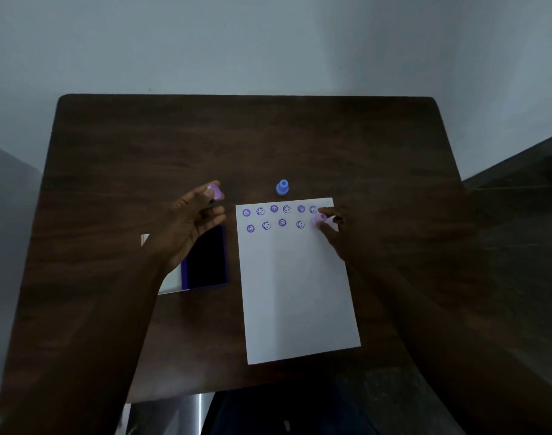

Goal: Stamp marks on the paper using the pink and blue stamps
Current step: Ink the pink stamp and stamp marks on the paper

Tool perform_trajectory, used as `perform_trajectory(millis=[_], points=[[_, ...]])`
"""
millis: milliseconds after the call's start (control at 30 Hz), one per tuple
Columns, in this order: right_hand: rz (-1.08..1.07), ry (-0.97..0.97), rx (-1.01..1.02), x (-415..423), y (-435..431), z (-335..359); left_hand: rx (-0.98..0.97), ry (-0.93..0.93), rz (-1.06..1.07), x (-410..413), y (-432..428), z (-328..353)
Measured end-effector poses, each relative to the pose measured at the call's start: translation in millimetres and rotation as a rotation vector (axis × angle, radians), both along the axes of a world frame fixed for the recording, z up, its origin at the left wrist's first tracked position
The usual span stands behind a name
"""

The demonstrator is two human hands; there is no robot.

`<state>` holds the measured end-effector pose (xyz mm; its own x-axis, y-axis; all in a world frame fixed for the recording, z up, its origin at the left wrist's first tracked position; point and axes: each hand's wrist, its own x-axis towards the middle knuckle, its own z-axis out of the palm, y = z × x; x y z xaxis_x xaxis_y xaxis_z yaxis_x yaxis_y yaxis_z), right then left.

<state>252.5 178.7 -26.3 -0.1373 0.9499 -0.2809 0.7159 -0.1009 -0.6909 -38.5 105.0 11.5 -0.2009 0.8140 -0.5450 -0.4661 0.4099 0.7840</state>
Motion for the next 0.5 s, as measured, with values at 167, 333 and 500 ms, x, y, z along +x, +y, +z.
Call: perform_trajectory(millis=[167, 333, 500], points=[[0.053, -0.091, -0.015, -2, 5, -5, -0.002, 0.002, -0.002, 0, 0, -1], [0.104, -0.116, 0.040, -4, 4, -1, -0.005, -0.006, 0.008, -1, -1, 0], [0.186, -0.131, 0.189, -3, 3, 1, 0.002, -0.007, 0.007, 0, -1, -1]])
